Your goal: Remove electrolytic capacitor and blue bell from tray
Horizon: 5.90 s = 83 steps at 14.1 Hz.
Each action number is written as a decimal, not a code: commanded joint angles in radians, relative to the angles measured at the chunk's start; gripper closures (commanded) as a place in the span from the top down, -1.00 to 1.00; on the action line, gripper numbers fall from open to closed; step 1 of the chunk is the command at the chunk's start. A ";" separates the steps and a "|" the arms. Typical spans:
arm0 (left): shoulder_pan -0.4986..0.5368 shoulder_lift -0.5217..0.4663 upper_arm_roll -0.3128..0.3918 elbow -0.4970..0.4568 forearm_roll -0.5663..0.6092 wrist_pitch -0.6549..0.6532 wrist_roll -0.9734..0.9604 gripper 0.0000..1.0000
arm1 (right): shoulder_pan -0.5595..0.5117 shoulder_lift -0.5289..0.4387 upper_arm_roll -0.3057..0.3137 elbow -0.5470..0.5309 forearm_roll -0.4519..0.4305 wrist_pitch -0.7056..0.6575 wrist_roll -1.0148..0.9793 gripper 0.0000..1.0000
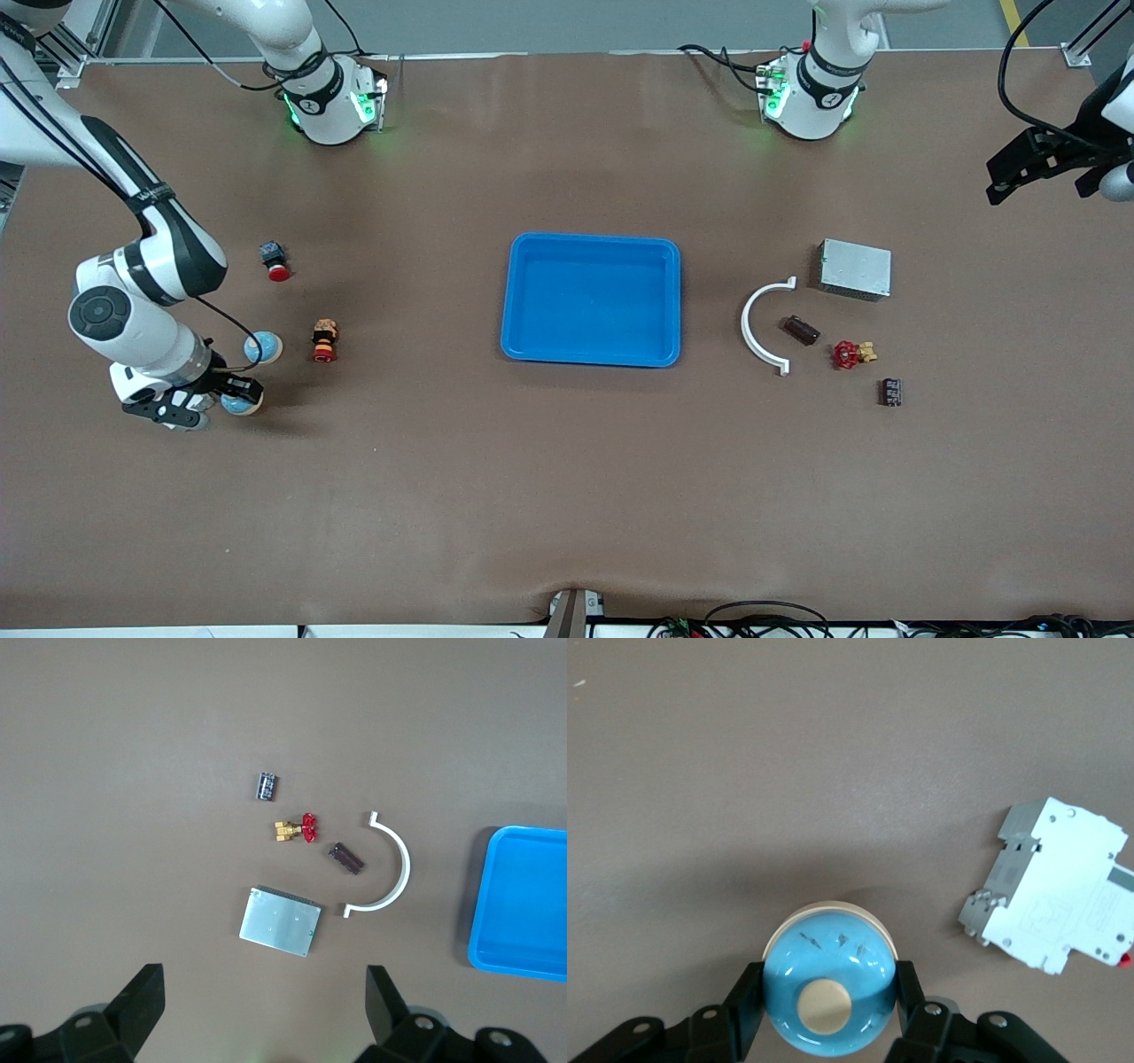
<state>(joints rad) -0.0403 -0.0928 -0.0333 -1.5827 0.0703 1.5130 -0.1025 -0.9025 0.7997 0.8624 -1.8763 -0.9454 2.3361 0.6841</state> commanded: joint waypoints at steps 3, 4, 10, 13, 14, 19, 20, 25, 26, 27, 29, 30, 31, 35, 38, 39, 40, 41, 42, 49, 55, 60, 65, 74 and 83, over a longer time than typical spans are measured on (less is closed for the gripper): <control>-0.010 0.015 0.009 0.021 -0.010 0.007 0.017 1.00 | 0.031 -0.001 -0.043 0.020 -0.020 0.037 -0.011 -1.00; -0.009 0.015 0.009 0.021 -0.009 0.007 0.017 1.00 | 0.042 -0.001 -0.058 0.020 -0.020 0.052 -0.011 -1.00; -0.007 0.007 0.007 0.018 -0.014 0.003 0.017 1.00 | 0.077 0.010 -0.099 0.036 -0.018 0.080 -0.009 -1.00; -0.010 0.013 0.007 0.020 -0.018 0.007 0.003 1.00 | 0.088 0.013 -0.111 0.036 -0.016 0.097 0.002 -1.00; -0.010 0.013 0.007 0.020 -0.018 0.006 0.003 1.00 | 0.094 0.013 -0.120 0.036 -0.016 0.103 0.002 -1.00; -0.009 0.010 0.007 0.018 -0.020 0.004 0.003 1.00 | 0.100 0.019 -0.132 0.034 -0.015 0.123 0.003 -1.00; -0.009 0.010 0.007 0.018 -0.020 0.004 0.007 1.00 | 0.100 0.021 -0.132 0.034 -0.013 0.132 0.003 -1.00; -0.009 0.011 0.007 0.017 -0.018 0.004 0.015 1.00 | 0.109 0.021 -0.154 0.029 -0.015 0.167 0.002 1.00; -0.007 0.011 0.007 0.015 -0.018 0.004 0.017 1.00 | 0.109 0.021 -0.154 0.031 -0.015 0.167 0.002 1.00; -0.007 0.011 0.007 0.015 -0.018 0.004 0.015 1.00 | 0.111 0.019 -0.154 0.031 -0.016 0.166 0.000 1.00; -0.007 0.011 0.007 0.010 -0.018 0.003 0.017 1.00 | 0.114 0.009 -0.151 0.037 -0.018 0.149 -0.021 1.00; -0.007 0.011 0.007 0.010 -0.018 0.003 0.017 1.00 | 0.113 0.000 -0.143 0.040 -0.018 0.114 -0.040 1.00; -0.007 0.011 0.007 0.009 -0.018 0.003 0.017 1.00 | 0.106 -0.011 -0.129 0.040 -0.018 0.083 -0.047 1.00; -0.004 0.010 0.007 0.009 -0.018 -0.002 0.017 1.00 | 0.070 -0.027 -0.018 0.055 -0.016 -0.061 -0.049 1.00; -0.006 0.010 0.007 0.009 -0.018 -0.004 0.015 1.00 | -0.005 -0.027 0.097 0.057 -0.016 -0.151 -0.054 1.00; -0.006 0.010 0.007 0.009 -0.018 -0.004 0.015 1.00 | -0.018 -0.027 0.124 0.057 -0.016 -0.184 -0.061 1.00; -0.007 0.010 0.007 0.009 -0.018 -0.004 0.015 1.00 | -0.024 -0.027 0.144 0.060 -0.016 -0.216 -0.070 1.00; -0.009 0.010 0.007 0.009 -0.018 -0.008 0.012 1.00 | -0.024 -0.027 0.156 0.063 -0.016 -0.246 -0.075 1.00; -0.009 0.011 0.007 0.009 -0.018 -0.011 0.006 1.00 | -0.024 -0.028 0.168 0.065 -0.016 -0.274 -0.075 1.00; -0.010 0.013 0.007 0.009 -0.018 -0.013 0.006 1.00 | 0.063 -0.100 0.162 0.095 0.040 -0.365 -0.074 1.00; -0.010 0.011 0.006 0.012 -0.017 -0.011 0.015 1.00 | 0.348 -0.325 -0.191 0.197 0.466 -0.382 -0.318 1.00; -0.009 0.010 -0.004 0.012 -0.018 -0.013 0.004 1.00 | 0.399 -0.482 -0.258 0.198 0.594 -0.484 -0.420 1.00; -0.010 0.013 -0.004 0.012 -0.017 -0.011 0.003 1.00 | 0.519 -0.646 -0.474 0.200 0.830 -0.586 -0.609 1.00; -0.009 0.013 -0.004 0.010 -0.017 -0.011 0.010 1.00 | 0.677 -0.865 -0.669 0.197 0.930 -0.761 -0.640 1.00; -0.010 0.013 -0.023 0.017 -0.018 -0.008 -0.003 1.00 | 0.855 -0.955 -0.824 0.174 0.932 -0.799 -0.640 1.00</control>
<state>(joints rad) -0.0521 -0.0798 -0.0524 -1.5787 0.0702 1.5111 -0.1027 -0.0784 -0.1165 0.0641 -1.6732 -0.0365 1.5366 0.0549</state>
